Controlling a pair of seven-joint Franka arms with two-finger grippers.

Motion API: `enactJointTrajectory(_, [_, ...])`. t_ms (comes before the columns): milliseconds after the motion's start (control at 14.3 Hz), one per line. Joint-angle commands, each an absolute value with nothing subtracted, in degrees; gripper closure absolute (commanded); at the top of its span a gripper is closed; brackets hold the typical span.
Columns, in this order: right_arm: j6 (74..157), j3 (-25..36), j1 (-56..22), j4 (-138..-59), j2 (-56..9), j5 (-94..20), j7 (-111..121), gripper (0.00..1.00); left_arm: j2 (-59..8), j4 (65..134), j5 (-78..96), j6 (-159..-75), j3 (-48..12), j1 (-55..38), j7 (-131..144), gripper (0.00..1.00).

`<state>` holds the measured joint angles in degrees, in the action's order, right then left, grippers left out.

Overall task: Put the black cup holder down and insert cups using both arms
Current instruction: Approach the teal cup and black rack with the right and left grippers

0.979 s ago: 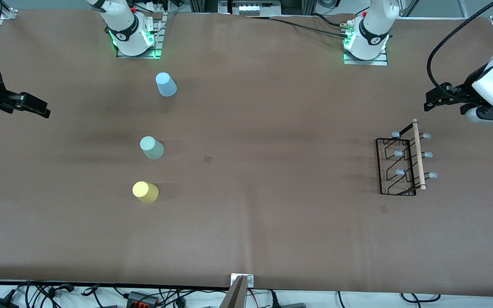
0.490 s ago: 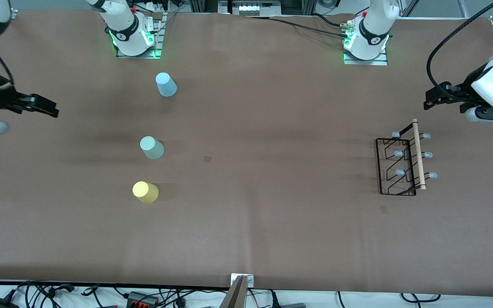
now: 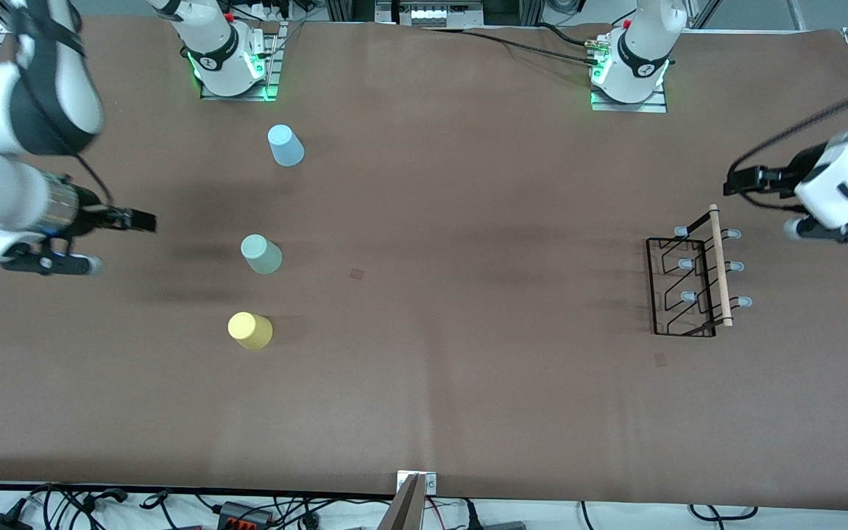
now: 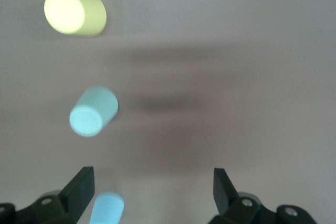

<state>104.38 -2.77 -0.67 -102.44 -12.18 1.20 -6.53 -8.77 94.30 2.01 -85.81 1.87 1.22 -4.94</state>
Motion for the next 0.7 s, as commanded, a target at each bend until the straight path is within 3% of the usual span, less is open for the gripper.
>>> enactJointTrajectory(0, [120.5, -2.8, -3.7, -115.9, -8.6, 0.5, -9.3, 0.0, -12.3, 96.4, 0.6, -95.2, 1.8, 3.3, -12.9, 0.0])
enactJointTrajectory(140, [129.7, -2.8, -6.9, -120.3, -10.3, 0.6, -14.4, 0.0, -12.2, 102.4, 0.5, -106.0, 1.8, 3.9, -16.1, 0.0])
enactJointTrajectory(350, [134.9, -2.7, -11.1, -120.6, -13.3, 0.6, -20.8, 0.0, -11.8, 110.5, -0.9, -118.4, 1.4, 3.9, -16.2, 0.0])
enactJointTrajectory(629, [139.7, -2.7, -12.0, -122.8, -15.0, 0.6, -22.3, 0.0, -12.0, 116.0, -1.1, -125.1, 1.3, 3.9, -16.1, 0.03])
